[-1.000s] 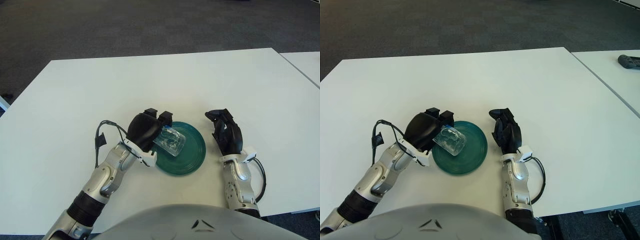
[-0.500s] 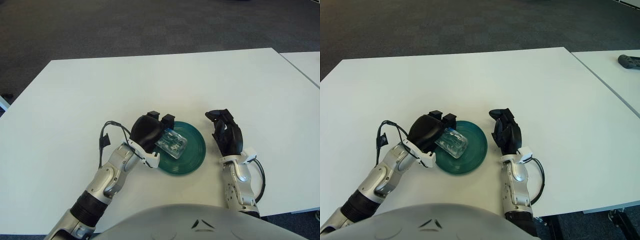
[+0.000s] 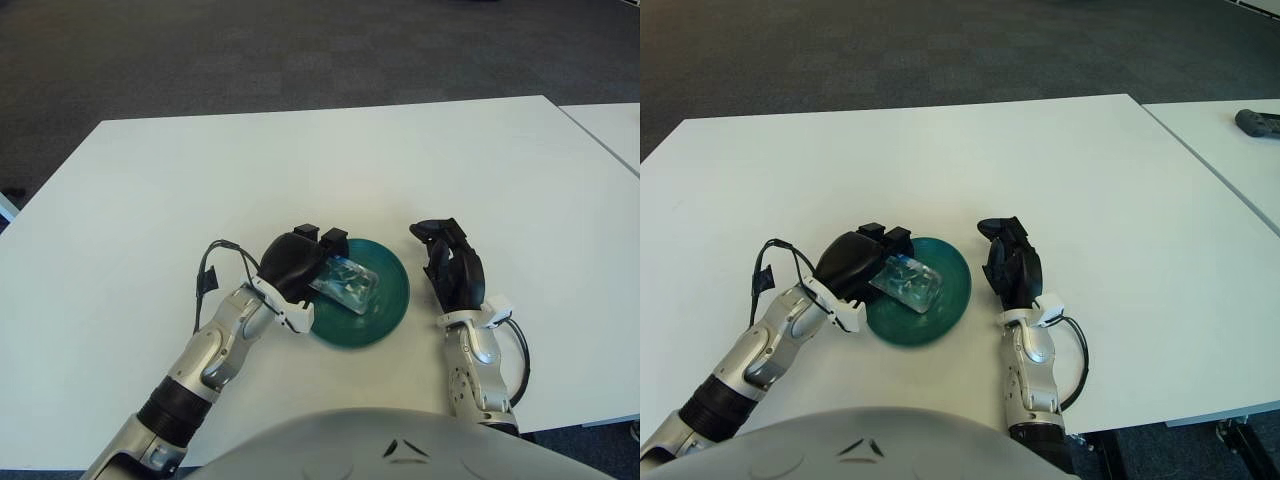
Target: Put the bottle into the plate.
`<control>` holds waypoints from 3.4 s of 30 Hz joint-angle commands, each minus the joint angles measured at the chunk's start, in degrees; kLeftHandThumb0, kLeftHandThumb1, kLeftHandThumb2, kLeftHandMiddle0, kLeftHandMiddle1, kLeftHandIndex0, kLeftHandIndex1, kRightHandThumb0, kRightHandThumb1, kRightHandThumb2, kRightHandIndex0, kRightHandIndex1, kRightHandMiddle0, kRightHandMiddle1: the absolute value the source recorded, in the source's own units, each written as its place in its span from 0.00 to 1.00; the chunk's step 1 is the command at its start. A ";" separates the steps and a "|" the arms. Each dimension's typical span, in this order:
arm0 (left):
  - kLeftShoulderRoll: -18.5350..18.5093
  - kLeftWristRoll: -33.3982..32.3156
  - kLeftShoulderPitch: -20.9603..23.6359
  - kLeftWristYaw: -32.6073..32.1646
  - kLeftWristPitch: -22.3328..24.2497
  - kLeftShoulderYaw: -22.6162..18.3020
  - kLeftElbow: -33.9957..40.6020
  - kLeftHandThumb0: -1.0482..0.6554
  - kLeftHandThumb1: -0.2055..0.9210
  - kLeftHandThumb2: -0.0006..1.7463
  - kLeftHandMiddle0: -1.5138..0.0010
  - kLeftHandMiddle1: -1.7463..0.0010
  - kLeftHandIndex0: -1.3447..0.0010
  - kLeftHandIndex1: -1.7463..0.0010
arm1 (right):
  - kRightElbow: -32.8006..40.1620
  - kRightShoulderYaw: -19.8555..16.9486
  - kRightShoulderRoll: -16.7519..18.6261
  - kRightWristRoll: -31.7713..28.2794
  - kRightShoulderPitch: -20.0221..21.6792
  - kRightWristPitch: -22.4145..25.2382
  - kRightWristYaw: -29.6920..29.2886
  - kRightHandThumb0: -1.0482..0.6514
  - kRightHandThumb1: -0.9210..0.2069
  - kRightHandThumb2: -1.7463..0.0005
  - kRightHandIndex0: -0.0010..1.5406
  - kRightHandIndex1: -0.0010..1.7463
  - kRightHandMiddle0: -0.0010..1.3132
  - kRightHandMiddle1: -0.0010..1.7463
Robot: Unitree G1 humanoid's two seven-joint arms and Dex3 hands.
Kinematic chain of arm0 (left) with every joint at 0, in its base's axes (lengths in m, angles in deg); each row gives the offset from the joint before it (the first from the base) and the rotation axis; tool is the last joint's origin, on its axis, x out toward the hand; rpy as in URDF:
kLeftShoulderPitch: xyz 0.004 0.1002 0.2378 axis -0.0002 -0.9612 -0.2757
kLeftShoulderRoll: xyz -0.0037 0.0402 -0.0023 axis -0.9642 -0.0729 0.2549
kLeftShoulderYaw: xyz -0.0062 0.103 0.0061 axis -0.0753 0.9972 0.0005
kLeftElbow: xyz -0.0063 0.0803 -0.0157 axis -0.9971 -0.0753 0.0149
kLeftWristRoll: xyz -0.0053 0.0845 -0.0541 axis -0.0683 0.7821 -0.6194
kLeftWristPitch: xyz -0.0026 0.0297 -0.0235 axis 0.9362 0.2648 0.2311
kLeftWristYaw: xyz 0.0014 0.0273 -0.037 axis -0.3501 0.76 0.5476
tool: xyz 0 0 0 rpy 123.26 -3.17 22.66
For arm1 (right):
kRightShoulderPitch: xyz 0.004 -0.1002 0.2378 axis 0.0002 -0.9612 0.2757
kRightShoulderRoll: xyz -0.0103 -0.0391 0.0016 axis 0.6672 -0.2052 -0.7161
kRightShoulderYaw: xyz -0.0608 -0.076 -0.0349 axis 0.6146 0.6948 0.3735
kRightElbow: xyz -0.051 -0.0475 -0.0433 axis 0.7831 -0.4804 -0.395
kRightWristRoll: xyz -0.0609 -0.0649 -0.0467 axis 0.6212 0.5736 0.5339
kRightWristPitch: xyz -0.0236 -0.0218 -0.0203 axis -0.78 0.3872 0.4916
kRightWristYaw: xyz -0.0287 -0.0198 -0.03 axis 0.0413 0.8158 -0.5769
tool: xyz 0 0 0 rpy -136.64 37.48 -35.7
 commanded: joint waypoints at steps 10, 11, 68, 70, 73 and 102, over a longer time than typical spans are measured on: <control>0.14 -4.59 -0.37 4.36 2.18 -2.13 4.07 0.00 1.00 0.35 0.94 0.98 1.00 0.87 | -1.01 -0.48 1.68 -1.02 2.15 -1.01 -0.34 0.25 0.03 0.62 0.44 0.65 0.34 0.72; 0.12 -4.87 -0.26 4.35 2.05 -2.17 3.95 0.00 1.00 0.35 0.95 0.99 1.00 0.90 | -1.20 -0.52 1.61 -1.04 2.30 -1.19 -0.25 0.25 0.03 0.62 0.44 0.65 0.34 0.72; 33.96 -50.50 -6.29 -27.10 -9.14 -10.66 -19.78 0.34 0.53 0.70 0.30 0.00 0.58 0.00 | -4.32 -6.07 -1.95 -0.46 4.64 -3.83 1.67 0.25 0.02 0.64 0.41 0.63 0.34 0.68; 33.79 -50.01 -6.39 -27.47 -8.89 -10.16 -19.59 0.34 0.52 0.71 0.28 0.00 0.58 0.00 | -4.62 -6.46 -2.26 -0.71 4.77 -3.70 2.04 0.26 0.01 0.65 0.41 0.63 0.33 0.68; 33.52 -49.75 -6.52 -27.69 -8.57 -9.69 -19.38 0.34 0.50 0.72 0.26 0.00 0.57 0.00 | -4.90 -6.93 -2.53 -0.98 4.93 -3.37 2.44 0.26 0.01 0.65 0.41 0.63 0.33 0.67; 33.74 -48.80 -7.43 -28.37 -6.21 -2.27 -16.45 0.35 0.55 0.68 0.22 0.00 0.60 0.00 | -5.56 -13.07 -7.65 -5.56 6.86 1.08 6.81 0.25 0.01 0.63 0.43 0.74 0.41 0.70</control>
